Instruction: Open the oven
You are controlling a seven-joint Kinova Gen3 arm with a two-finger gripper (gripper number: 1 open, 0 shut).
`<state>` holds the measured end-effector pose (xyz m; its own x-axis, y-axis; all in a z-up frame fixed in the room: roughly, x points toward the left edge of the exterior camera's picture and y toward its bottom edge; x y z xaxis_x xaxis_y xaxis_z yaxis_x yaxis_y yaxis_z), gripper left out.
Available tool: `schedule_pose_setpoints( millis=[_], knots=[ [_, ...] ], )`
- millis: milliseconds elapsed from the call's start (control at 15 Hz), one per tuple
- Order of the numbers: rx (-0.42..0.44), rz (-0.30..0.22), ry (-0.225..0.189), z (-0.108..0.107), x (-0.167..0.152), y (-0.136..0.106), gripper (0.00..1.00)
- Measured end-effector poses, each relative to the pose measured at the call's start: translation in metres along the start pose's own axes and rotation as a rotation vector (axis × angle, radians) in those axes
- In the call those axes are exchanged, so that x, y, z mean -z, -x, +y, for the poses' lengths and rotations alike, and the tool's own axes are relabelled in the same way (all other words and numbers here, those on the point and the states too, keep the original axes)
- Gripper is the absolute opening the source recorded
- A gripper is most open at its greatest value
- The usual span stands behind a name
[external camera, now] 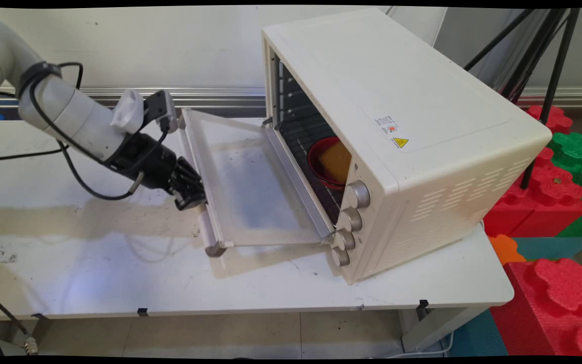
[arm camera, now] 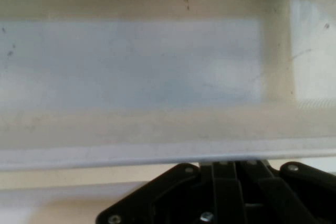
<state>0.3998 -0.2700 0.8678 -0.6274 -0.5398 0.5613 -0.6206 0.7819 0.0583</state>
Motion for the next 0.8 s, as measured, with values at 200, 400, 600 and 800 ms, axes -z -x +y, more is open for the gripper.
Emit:
schedule_pose_setpoints(
  millis=[200, 400, 600, 800],
  knots=[
    [-0.004, -0.010, -0.002, 0.002, -0.002, 0.011, 0.00],
    [-0.007, -0.016, -0.006, 0.003, -0.003, 0.021, 0.00],
    [-0.011, -0.008, -0.014, 0.004, 0.002, 0.026, 0.00],
    [-0.007, 0.005, -0.026, 0.003, 0.013, 0.031, 0.00]
  ],
)
